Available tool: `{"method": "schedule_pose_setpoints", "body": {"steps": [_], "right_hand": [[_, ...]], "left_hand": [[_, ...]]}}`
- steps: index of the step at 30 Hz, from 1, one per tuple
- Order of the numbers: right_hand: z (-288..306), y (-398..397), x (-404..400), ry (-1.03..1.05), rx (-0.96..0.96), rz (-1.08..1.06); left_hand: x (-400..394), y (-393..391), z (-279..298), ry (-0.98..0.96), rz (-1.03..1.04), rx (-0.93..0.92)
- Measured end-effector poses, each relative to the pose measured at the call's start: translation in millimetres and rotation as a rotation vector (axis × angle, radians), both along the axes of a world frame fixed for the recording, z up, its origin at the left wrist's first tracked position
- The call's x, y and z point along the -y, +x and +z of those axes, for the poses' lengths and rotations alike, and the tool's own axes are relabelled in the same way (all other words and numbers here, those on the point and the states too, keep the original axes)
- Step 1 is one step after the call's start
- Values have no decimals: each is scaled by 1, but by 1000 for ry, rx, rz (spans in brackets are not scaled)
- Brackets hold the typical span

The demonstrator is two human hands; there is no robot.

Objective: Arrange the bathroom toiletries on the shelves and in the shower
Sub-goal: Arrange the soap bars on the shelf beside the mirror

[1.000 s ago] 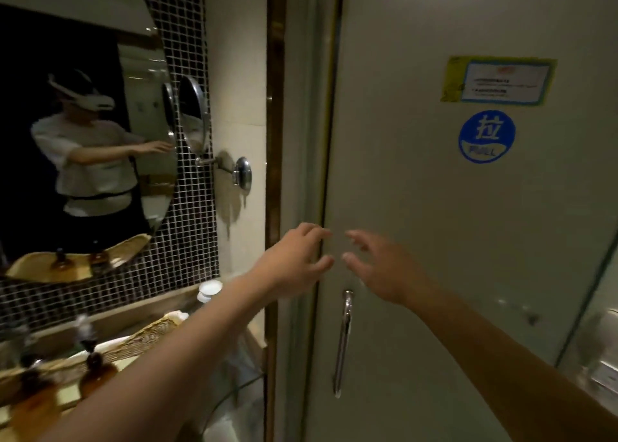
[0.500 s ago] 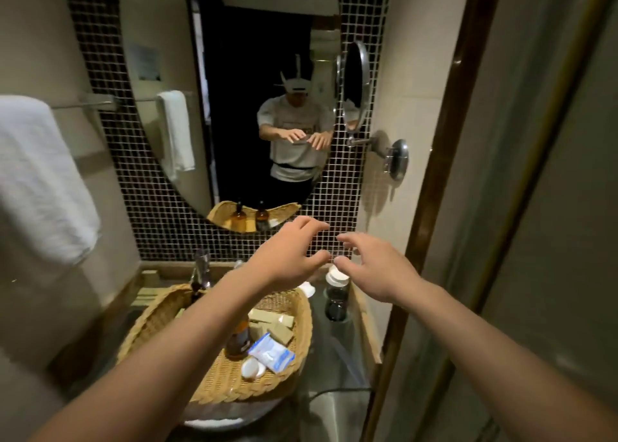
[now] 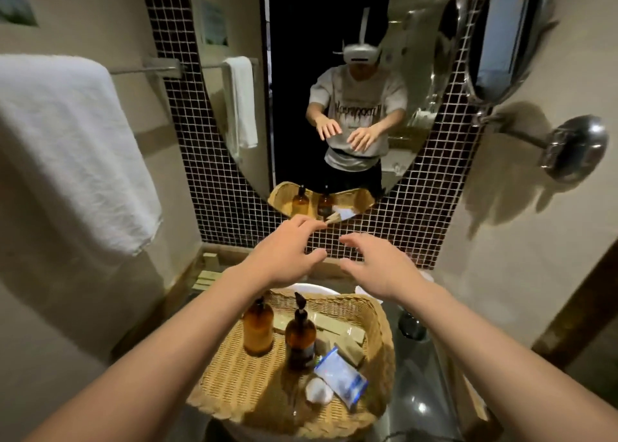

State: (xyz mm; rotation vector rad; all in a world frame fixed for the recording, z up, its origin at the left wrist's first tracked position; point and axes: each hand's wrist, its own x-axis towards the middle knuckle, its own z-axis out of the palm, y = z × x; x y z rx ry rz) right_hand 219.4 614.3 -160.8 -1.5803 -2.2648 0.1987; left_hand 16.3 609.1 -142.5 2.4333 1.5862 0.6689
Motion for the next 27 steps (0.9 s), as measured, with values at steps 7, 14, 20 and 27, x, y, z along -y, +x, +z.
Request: {"method": "schedule_pose_setpoints", "body": {"steps": [7,14,20,27], "right_hand": [[-30,-22,-63,-65,23,7],[-73,-33,-125,-124,52,97],[-120,-37,-155,-186,137,126],[-169,-25,-158,-220,278,119]], "left_hand": [[-63,-27,-31,-85,17,-16],[-116,-31,-69,-155,22,-55],[-157,-38,-109,-260,-17,-123],[-194,-19,-153,-261,-206,-212]]}}
